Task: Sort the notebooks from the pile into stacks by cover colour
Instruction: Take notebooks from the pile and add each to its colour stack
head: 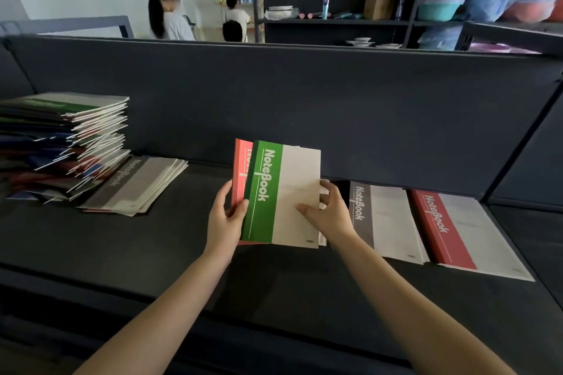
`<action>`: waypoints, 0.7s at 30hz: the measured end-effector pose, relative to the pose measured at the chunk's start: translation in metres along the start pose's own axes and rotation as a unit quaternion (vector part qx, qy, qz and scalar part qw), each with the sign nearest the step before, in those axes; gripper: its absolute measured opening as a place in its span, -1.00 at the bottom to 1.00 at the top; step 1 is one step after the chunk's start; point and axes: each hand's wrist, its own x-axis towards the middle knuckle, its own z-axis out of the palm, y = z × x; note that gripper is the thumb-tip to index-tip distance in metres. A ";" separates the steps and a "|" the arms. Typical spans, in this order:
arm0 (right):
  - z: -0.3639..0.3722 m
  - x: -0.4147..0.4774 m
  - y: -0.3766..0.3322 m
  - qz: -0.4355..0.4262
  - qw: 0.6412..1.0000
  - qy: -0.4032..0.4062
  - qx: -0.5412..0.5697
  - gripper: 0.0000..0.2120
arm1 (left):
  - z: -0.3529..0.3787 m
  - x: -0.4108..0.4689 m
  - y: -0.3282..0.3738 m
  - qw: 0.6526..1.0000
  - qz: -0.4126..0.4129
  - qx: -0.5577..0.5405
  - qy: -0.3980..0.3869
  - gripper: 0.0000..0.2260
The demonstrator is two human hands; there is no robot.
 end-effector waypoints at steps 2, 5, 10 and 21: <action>-0.001 0.002 -0.001 0.008 1.000 0.007 0.013 -0.57 | -0.001 0.001 -0.001 1.000 -0.012 -0.019 -0.001 -0.52; 0.000 0.005 0.001 0.009 1.000 0.004 -0.003 -0.68 | 0.000 0.001 -0.004 0.999 -0.021 -0.034 0.004 -0.51; 0.000 0.011 0.005 -0.008 0.998 0.041 -0.039 -0.71 | -0.012 0.006 -0.011 0.997 -0.036 -0.028 0.056 -0.55; 0.011 0.019 0.019 -0.003 0.994 0.077 -0.074 -0.57 | -0.066 0.015 -0.023 0.988 -0.056 -0.004 0.146 -0.55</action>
